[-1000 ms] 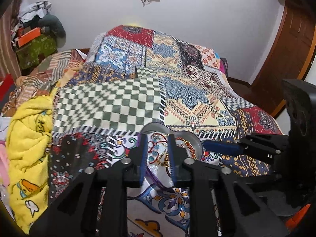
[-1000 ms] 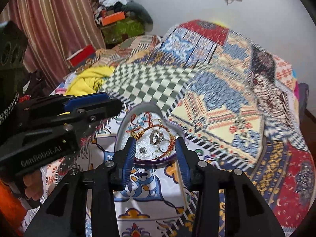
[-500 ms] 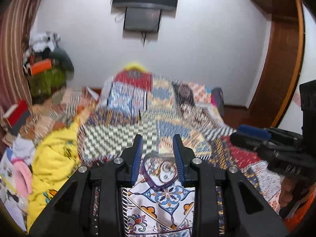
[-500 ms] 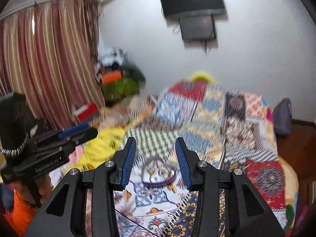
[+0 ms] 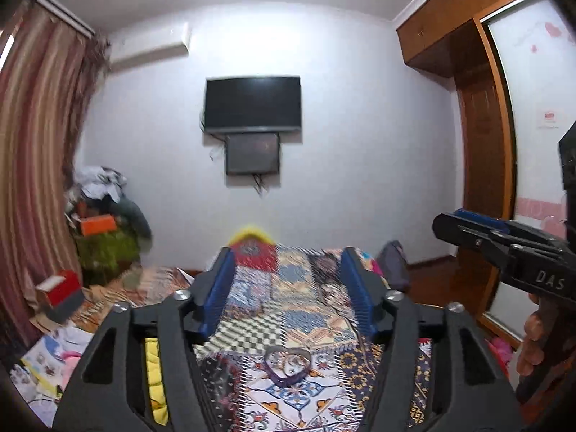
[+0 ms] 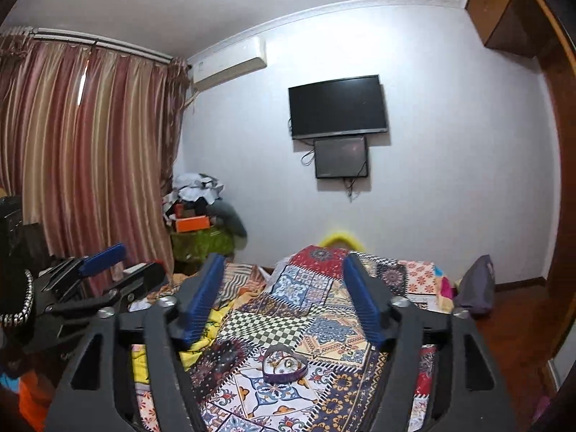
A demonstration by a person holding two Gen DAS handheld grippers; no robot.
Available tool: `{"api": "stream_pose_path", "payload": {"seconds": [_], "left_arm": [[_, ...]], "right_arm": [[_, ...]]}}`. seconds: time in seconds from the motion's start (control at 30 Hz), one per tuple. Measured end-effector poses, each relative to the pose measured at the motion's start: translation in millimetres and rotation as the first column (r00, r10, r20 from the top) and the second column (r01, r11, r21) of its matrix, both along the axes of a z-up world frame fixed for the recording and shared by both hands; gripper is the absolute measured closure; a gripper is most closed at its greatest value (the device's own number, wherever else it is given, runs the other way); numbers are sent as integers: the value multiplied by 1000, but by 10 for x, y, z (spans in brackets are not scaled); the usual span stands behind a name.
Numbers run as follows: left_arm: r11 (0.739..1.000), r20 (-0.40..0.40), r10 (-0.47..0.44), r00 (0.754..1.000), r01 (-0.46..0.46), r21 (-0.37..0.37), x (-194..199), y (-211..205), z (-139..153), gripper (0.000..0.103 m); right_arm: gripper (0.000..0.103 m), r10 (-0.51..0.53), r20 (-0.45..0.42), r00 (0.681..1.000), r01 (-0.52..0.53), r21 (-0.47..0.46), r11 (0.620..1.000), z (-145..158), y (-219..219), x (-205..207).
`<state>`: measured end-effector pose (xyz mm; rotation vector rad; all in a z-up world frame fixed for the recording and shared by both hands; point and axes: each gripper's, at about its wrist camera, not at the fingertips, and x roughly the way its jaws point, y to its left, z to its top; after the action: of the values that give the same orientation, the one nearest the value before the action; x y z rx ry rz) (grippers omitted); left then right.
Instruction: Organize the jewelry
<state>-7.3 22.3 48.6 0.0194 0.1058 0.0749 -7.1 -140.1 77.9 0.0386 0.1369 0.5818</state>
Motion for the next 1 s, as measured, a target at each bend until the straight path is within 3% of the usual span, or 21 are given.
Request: {"api": "stream_pose_path", "payload": {"seconds": [0.07, 0.13, 0.17, 1.0], "left_arm": [[1000, 12, 29, 1000, -29, 4, -94, -42, -9, 23], [999, 19, 42, 999, -42, -4, -146, -58, -33, 2], [998, 27, 60, 998, -59, -9, -178, -63, -40, 1], [996, -8, 90, 996, -90, 15, -216, -189, -155, 0]], "right_arm": [[16, -21, -1, 1000, 21, 3, 1000, -33, 3, -1], [7, -60, 3, 998, 60, 3, 998, -62, 1, -26], [0, -69, 4, 998, 69, 1, 998, -56, -6, -29], [0, -105, -30, 994, 103, -57, 993, -193, -88, -174]]}}
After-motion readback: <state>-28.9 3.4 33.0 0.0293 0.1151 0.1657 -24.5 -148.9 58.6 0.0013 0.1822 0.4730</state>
